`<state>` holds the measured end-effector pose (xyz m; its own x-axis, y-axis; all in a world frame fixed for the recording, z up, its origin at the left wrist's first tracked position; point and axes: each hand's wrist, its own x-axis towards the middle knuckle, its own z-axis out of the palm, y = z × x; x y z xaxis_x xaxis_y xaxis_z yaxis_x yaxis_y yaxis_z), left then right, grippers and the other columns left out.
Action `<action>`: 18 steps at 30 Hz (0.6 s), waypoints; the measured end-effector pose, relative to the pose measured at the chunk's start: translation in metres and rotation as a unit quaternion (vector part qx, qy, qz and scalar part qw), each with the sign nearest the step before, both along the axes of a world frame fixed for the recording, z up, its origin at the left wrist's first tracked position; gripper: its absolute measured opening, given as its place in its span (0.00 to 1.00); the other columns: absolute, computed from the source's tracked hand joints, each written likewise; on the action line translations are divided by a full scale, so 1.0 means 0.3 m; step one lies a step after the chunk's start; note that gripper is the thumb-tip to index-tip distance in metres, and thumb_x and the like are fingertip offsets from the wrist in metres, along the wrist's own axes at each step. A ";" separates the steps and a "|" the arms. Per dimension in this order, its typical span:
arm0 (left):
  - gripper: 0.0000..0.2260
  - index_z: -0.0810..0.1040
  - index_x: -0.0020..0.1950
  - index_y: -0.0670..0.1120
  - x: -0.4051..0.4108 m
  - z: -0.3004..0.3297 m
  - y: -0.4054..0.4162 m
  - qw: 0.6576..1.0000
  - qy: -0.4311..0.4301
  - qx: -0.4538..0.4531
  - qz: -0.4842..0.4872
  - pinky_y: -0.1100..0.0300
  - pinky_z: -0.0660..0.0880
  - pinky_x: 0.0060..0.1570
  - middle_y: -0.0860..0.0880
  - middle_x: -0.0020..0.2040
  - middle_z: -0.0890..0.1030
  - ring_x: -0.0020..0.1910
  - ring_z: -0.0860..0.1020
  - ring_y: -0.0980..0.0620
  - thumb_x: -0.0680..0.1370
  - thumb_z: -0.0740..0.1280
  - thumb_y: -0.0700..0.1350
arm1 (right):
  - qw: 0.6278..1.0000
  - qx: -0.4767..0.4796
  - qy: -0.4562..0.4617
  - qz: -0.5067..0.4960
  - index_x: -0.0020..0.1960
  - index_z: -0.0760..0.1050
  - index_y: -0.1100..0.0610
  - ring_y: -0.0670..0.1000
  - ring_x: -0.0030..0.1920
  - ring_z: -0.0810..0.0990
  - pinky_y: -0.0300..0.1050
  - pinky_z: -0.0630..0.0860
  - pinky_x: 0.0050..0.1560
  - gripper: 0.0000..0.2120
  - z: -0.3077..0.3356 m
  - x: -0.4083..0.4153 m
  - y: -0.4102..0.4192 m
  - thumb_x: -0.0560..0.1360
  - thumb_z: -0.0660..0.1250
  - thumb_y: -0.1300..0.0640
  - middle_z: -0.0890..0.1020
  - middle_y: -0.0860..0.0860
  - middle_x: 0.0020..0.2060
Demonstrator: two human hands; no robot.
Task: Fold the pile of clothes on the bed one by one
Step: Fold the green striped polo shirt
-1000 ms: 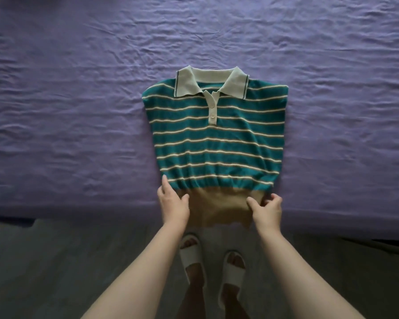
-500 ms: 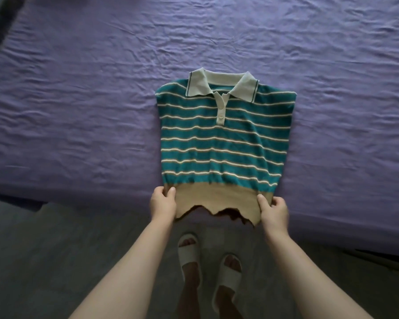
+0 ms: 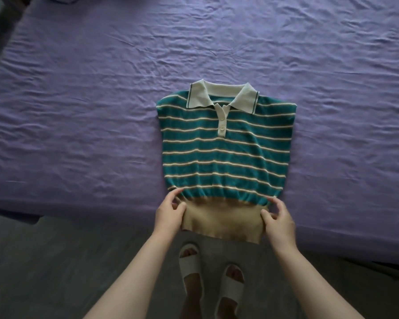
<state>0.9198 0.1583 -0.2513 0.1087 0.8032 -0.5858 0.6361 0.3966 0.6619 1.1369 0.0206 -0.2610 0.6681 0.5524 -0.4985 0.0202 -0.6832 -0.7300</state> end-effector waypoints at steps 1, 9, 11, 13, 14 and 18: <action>0.13 0.79 0.58 0.49 0.004 0.014 0.020 1.000 -0.014 -0.015 0.006 0.55 0.75 0.53 0.47 0.49 0.80 0.49 0.77 0.50 0.78 0.62 0.38 | 1.000 0.002 0.017 0.002 0.60 0.75 0.53 0.50 0.50 0.77 0.39 0.73 0.47 0.12 0.013 0.015 0.017 0.77 0.63 0.62 0.79 0.51 0.51; 0.21 0.77 0.61 0.39 0.058 0.073 0.236 0.992 -0.106 -0.034 -0.067 0.67 0.76 0.47 0.43 0.52 0.80 0.49 0.78 0.51 0.72 0.60 0.24 | 0.990 0.048 0.134 -0.015 0.56 0.75 0.63 0.46 0.38 0.79 0.31 0.76 0.32 0.14 0.087 0.121 0.205 0.75 0.60 0.74 0.80 0.55 0.43; 0.14 0.79 0.56 0.41 0.071 0.070 0.303 0.991 -0.102 -0.015 -0.081 0.65 0.76 0.43 0.45 0.47 0.81 0.46 0.78 0.50 0.73 0.67 0.29 | 0.999 0.030 0.038 -0.008 0.49 0.77 0.64 0.51 0.39 0.79 0.36 0.76 0.34 0.06 0.084 0.161 0.262 0.74 0.64 0.71 0.81 0.55 0.39; 0.05 0.80 0.48 0.46 0.094 0.051 0.378 0.994 -0.049 0.025 -0.098 0.61 0.75 0.41 0.48 0.42 0.82 0.43 0.79 0.50 0.74 0.71 0.38 | 1.000 0.001 -0.015 -0.002 0.40 0.77 0.59 0.54 0.40 0.78 0.43 0.73 0.36 0.06 0.076 0.213 0.322 0.75 0.66 0.64 0.81 0.54 0.37; 0.01 0.81 0.45 0.48 0.106 0.038 0.415 0.993 -0.019 0.042 -0.108 0.59 0.75 0.42 0.50 0.41 0.81 0.42 0.79 0.50 0.74 0.71 0.43 | 1.000 -0.010 -0.013 -0.001 0.36 0.77 0.57 0.53 0.39 0.77 0.45 0.71 0.35 0.10 0.069 0.237 0.349 0.76 0.66 0.60 0.80 0.53 0.35; 0.14 0.81 0.41 0.44 0.166 -0.021 0.509 0.993 0.041 0.021 -0.104 0.51 0.75 0.46 0.46 0.40 0.81 0.44 0.78 0.45 0.77 0.65 0.54 | 0.993 -0.079 -0.060 0.062 0.40 0.81 0.58 0.56 0.44 0.79 0.47 0.70 0.40 0.13 0.026 0.303 0.442 0.75 0.67 0.49 0.83 0.55 0.40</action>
